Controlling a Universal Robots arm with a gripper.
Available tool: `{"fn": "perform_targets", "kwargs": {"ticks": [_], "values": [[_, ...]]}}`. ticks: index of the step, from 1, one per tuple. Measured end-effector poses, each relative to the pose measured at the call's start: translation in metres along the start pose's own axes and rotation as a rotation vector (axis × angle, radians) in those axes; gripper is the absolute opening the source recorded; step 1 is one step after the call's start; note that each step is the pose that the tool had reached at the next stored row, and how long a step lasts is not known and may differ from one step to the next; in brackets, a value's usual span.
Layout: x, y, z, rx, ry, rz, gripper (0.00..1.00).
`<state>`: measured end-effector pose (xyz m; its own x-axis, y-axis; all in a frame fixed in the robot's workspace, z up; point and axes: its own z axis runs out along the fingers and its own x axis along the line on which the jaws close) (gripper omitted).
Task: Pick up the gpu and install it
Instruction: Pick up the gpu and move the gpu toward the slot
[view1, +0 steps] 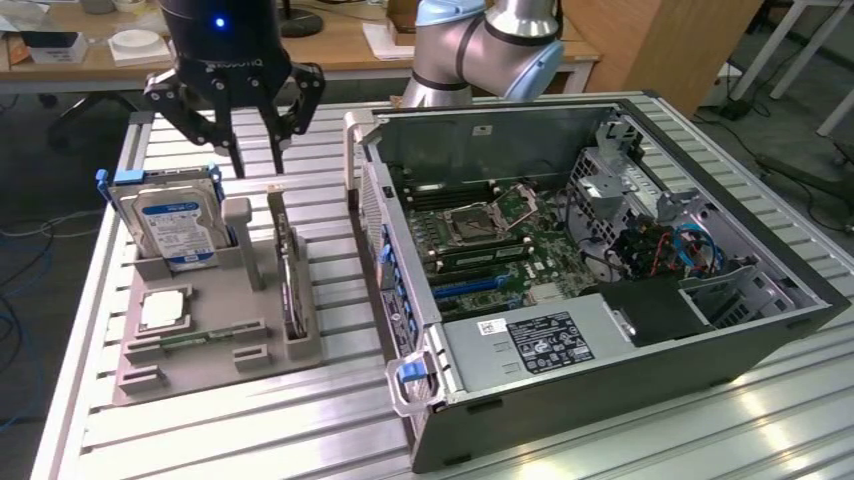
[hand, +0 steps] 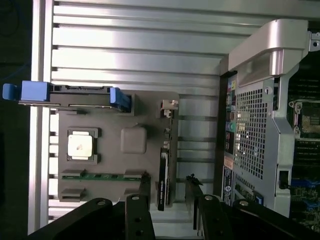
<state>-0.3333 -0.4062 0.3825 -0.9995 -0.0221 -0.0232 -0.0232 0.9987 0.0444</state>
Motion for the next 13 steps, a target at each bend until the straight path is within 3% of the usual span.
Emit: {"fn": "perform_targets", "kwargs": {"ticks": [7,13], "values": [[0.0,-0.0043,0.003,0.001,0.0,0.0,0.42],[0.0,-0.005,0.0124,0.0025,0.0004,0.0,0.42]]}}
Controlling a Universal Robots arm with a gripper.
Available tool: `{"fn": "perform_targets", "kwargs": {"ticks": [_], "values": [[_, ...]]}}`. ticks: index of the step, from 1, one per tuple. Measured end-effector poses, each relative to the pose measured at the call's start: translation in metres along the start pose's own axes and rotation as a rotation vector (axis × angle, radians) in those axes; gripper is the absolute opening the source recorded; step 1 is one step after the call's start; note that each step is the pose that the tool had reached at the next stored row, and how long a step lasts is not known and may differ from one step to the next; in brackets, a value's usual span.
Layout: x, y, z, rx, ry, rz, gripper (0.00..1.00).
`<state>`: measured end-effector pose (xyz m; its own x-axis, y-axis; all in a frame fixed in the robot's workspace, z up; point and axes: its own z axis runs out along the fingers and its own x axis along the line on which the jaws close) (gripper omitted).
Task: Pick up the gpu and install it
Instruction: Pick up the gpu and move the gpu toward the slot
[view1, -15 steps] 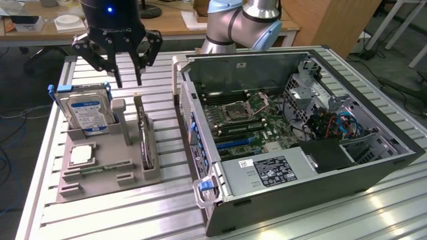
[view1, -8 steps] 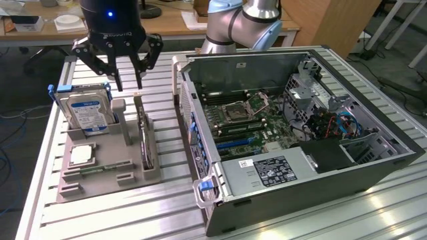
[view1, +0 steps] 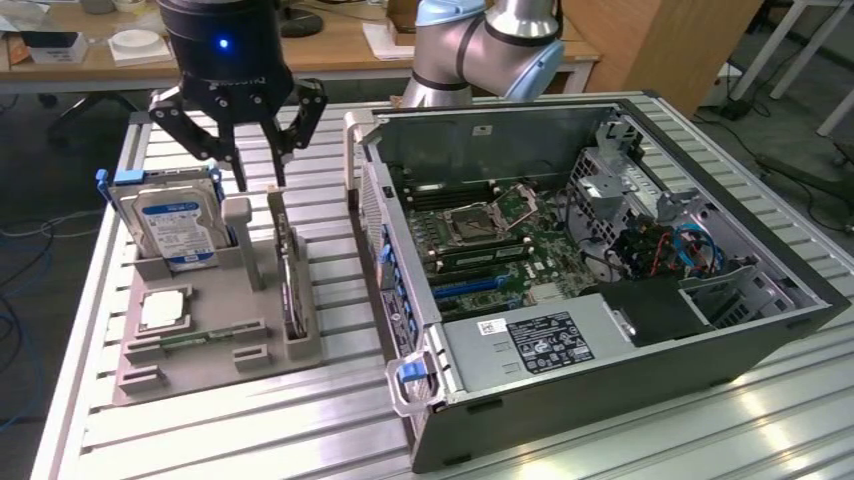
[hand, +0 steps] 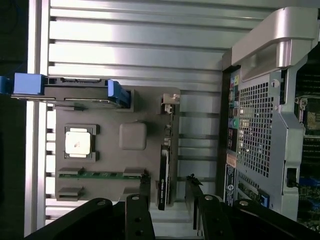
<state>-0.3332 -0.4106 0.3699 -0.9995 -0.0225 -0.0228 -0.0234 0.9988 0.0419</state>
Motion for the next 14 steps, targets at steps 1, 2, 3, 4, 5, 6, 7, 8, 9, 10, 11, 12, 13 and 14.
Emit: {"fn": "perform_targets", "kwargs": {"ticks": [1,2,3,4,5,6,7,8,9,10,11,12,13,14], "values": [[0.0,-0.0001,0.0018,0.0,-0.0001,0.0,0.42],[0.0,-0.0002,0.0036,0.0001,-0.0001,0.0,0.42],[0.0,-0.0002,0.0055,0.0,-0.0001,0.0,0.42],[0.0,-0.0003,0.0073,0.0,-0.0002,0.0,0.42],[0.0,-0.0004,0.0091,0.0,-0.0001,0.0,0.42],[0.0,-0.0004,0.0109,-0.0001,-0.0002,0.0,0.42],[0.0,-0.0005,0.0127,0.0,-0.0001,0.0,0.42],[0.0,-0.0006,0.0144,0.0,-0.0001,0.0,0.42],[0.0,-0.0007,0.0159,0.0,0.0,0.0,0.42],[0.0,-0.0007,0.0176,0.0,0.0,0.0,0.42],[0.0,-0.0008,0.0194,0.0,0.0,0.0,0.42],[0.001,-0.0009,0.021,0.0,0.0,0.0,0.42],[0.001,-0.001,0.0227,0.0,-0.0001,0.0,0.42],[0.001,-0.0011,0.024,-0.0001,-0.0002,0.0,0.42]]}}
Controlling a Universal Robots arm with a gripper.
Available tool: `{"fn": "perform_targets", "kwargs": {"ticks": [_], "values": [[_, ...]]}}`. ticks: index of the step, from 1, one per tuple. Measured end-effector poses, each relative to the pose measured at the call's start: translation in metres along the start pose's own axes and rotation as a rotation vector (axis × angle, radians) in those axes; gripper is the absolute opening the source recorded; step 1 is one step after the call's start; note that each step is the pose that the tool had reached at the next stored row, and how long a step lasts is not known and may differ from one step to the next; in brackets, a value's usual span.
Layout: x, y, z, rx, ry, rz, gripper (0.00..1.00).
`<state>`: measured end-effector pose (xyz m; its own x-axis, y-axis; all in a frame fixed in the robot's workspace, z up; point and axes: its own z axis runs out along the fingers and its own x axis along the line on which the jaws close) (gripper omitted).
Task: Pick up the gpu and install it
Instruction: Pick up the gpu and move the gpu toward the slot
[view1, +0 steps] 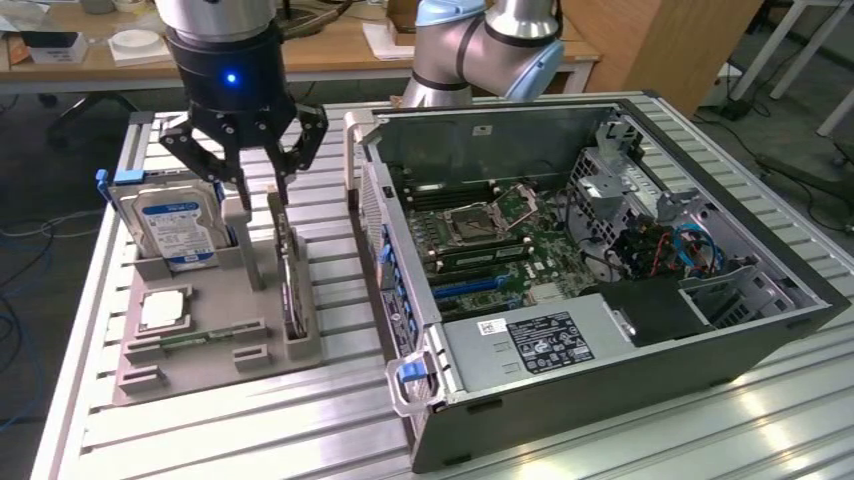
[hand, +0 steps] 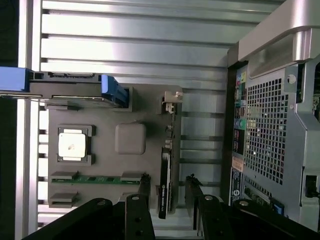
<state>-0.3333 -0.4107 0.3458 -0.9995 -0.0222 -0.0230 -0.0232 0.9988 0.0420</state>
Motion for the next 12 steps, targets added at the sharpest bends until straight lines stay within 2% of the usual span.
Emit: {"fn": "perform_targets", "kwargs": {"ticks": [8,10,11,12], "values": [[0.0002,-0.0016,0.0063,0.0002,0.0002,0.0,0.42],[0.0002,-0.0016,0.0075,0.0002,0.0003,0.0,0.43],[0.0002,-0.0017,0.0082,0.0001,0.0003,0.0,0.49],[0.0003,-0.0019,0.0091,0.0,0.0003,-0.001,0.49]]}}
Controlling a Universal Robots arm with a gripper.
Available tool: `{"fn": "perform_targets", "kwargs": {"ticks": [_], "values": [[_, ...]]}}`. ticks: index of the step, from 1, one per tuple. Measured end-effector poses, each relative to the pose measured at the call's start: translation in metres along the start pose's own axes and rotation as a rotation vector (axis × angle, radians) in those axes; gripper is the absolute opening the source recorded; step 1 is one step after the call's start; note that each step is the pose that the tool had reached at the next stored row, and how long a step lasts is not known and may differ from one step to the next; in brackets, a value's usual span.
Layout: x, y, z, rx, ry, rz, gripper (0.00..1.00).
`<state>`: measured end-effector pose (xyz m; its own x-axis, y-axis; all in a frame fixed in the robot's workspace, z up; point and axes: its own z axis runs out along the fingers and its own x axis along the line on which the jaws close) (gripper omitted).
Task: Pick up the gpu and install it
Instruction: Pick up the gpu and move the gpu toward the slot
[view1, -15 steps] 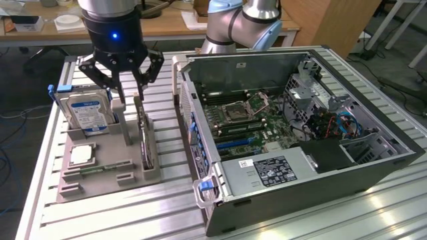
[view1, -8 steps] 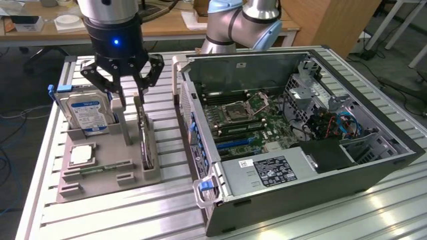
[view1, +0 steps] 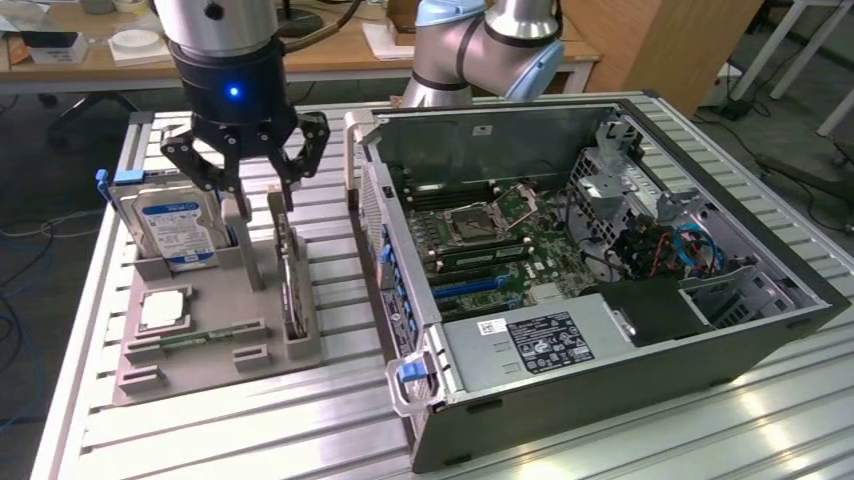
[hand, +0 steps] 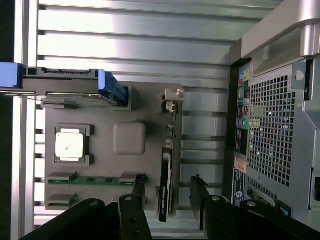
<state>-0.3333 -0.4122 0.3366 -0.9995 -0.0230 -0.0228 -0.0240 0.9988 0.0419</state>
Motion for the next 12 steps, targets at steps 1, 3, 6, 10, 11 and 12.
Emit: {"fn": "perform_targets", "kwargs": {"ticks": [1,3,6,10,11,12], "values": [[0.0,-0.0002,0.001,0.0,0.0001,-0.002,0.49],[0.0,-0.0008,0.0033,-0.0001,0.0004,-0.008,0.49],[0.0,-0.0035,0.0073,-0.0001,0.0009,-0.014,0.49],[0.001,-0.0112,0.0129,-0.0003,0.0008,-0.017,0.49],[0.001,-0.0123,0.0147,-0.0005,0.0006,-0.017,0.49],[0.001,-0.0131,0.0165,-0.0005,0.0007,-0.018,0.49]]}}
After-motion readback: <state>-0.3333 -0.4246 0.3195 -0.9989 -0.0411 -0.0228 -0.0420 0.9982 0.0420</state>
